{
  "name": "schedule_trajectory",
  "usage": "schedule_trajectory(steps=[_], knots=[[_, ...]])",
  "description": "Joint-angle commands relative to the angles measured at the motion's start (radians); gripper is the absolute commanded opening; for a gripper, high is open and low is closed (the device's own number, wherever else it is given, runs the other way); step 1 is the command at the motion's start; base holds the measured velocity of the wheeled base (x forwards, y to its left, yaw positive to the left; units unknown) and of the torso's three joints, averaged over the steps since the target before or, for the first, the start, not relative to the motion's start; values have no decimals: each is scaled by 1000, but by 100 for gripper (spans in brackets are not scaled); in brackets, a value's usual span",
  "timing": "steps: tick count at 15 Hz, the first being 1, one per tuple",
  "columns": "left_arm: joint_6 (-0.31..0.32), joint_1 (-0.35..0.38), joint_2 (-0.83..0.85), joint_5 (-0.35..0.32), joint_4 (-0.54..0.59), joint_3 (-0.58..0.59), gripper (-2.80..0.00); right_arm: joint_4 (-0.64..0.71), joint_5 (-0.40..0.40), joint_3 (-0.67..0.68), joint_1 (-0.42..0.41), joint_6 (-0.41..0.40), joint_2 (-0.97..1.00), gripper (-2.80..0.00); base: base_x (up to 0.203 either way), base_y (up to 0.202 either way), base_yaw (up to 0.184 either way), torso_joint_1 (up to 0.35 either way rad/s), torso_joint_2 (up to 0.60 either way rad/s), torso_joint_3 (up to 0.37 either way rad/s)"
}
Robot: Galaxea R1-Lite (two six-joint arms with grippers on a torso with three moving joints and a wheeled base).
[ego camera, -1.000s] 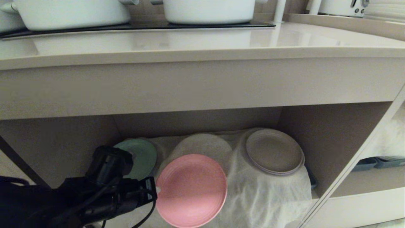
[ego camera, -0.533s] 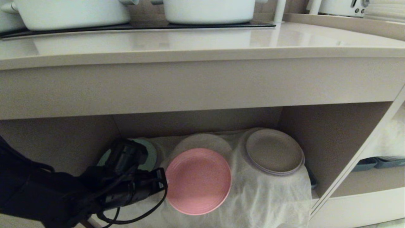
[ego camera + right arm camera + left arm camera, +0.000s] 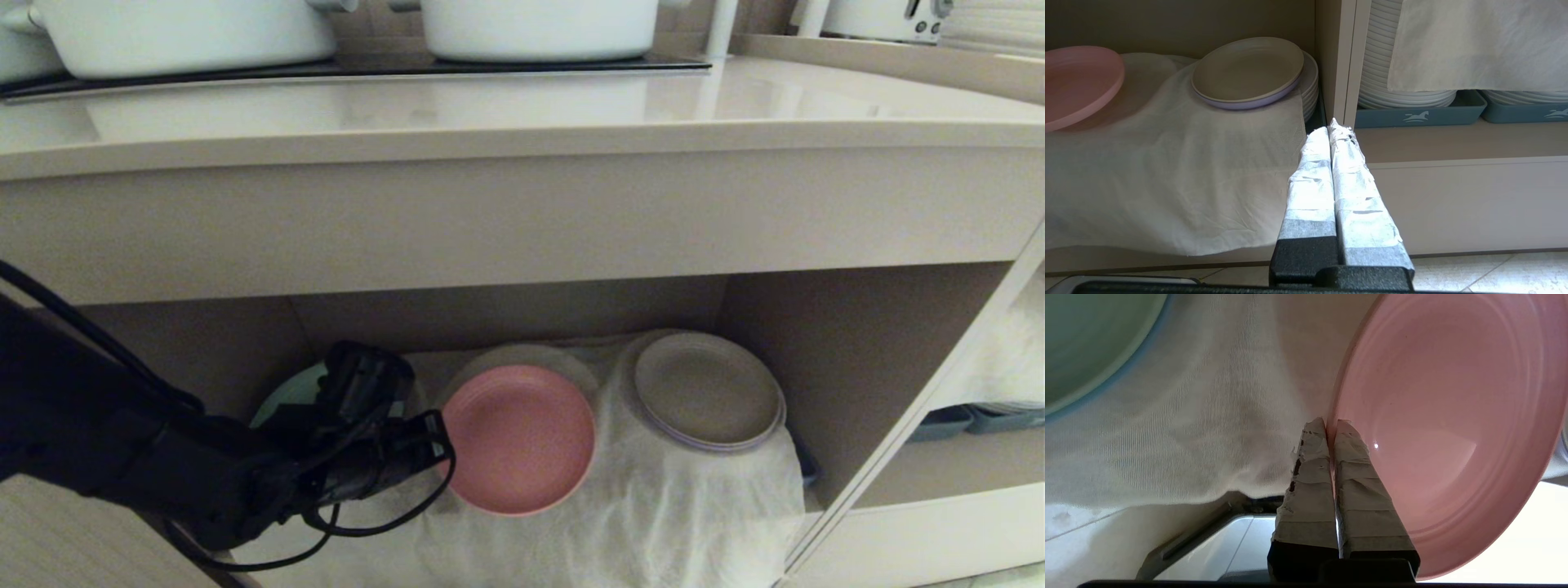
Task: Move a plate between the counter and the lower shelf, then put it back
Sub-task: Put the plate in the cupboard
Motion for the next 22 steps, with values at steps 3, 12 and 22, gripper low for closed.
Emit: schedule_trajectory(steps=[3,12,22], knots=[[-7,-1,34,26,-3,-29,-280,-1,0,0,1,0,1,-280,0,0,0,0,0,0],[-29,-1,67,66,-3,-68,-280,0,0,0,1,0,1,-280,0,0,0,0,0,0],[-32,-1,119,90,-3,-108,-280,0,0,0,0,0,1,-280,0,0,0,0,0,0]])
